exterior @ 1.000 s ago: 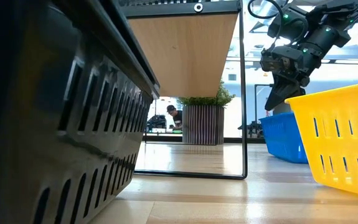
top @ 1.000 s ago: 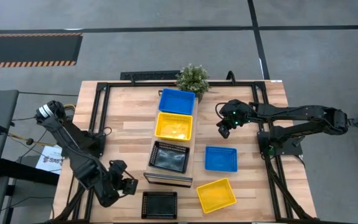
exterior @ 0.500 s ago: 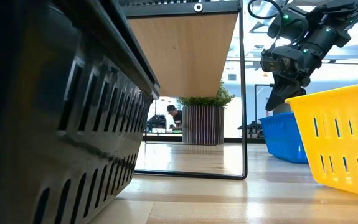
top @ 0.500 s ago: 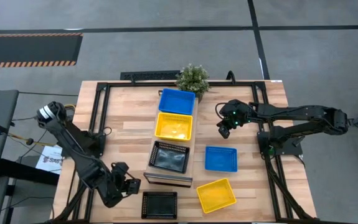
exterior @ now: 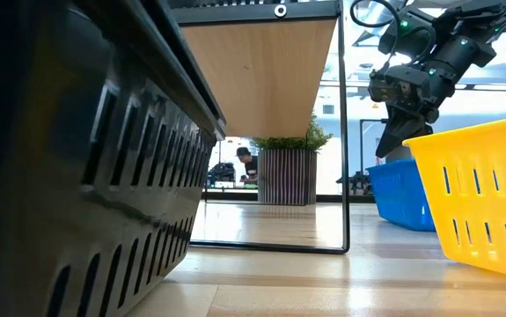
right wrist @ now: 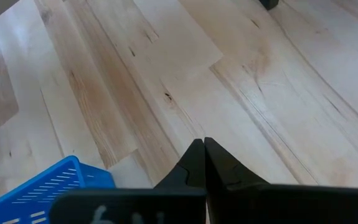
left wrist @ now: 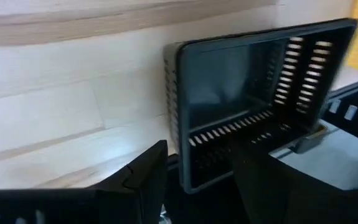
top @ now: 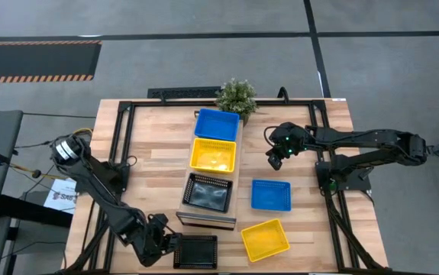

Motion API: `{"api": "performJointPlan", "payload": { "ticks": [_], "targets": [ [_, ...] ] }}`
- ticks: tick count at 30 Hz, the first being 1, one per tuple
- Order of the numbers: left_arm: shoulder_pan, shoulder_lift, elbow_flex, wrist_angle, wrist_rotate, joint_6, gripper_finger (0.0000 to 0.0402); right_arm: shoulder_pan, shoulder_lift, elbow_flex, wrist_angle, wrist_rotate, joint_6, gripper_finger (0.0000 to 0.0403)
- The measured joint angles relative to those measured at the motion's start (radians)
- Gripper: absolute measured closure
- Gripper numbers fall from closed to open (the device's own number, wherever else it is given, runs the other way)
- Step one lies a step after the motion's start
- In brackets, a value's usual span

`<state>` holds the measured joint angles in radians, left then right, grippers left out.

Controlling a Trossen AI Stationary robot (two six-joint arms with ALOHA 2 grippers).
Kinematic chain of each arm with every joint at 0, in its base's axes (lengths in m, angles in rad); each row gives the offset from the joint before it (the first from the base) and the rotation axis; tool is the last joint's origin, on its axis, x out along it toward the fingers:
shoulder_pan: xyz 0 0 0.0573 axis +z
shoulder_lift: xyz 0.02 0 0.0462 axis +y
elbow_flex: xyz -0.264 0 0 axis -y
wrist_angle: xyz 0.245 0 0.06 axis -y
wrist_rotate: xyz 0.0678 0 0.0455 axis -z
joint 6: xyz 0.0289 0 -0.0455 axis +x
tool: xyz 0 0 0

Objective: Stack baskets on shelf by color
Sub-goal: Stack the black basket on top of the black basket on the shelf

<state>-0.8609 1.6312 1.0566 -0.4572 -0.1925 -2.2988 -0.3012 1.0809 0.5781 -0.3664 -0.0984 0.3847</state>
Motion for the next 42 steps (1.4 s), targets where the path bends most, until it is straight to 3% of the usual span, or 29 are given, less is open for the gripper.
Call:
{"api": "performJointPlan", "payload": {
  "ticks": [14, 31, 42],
  "targets": [
    [0.038, 0.041, 0.001, 0.003, 0.002, -0.018, 0.0243, 0.000, 0.000, 0.000, -0.005, -0.002, -0.001, 0.0396],
    [0.053, 0.041, 0.001, -0.004, 0.013, 0.009, 0.0339, 0.000, 0.000, 0.000, -0.024, -0.002, -0.005, 0.0396],
    [0.058, 0.081, 0.001, 0.046, -0.006, 0.010, 0.0374, 0.000, 0.000, 0.000, -0.024, -0.002, -0.003, 0.0396]
  ]
}}
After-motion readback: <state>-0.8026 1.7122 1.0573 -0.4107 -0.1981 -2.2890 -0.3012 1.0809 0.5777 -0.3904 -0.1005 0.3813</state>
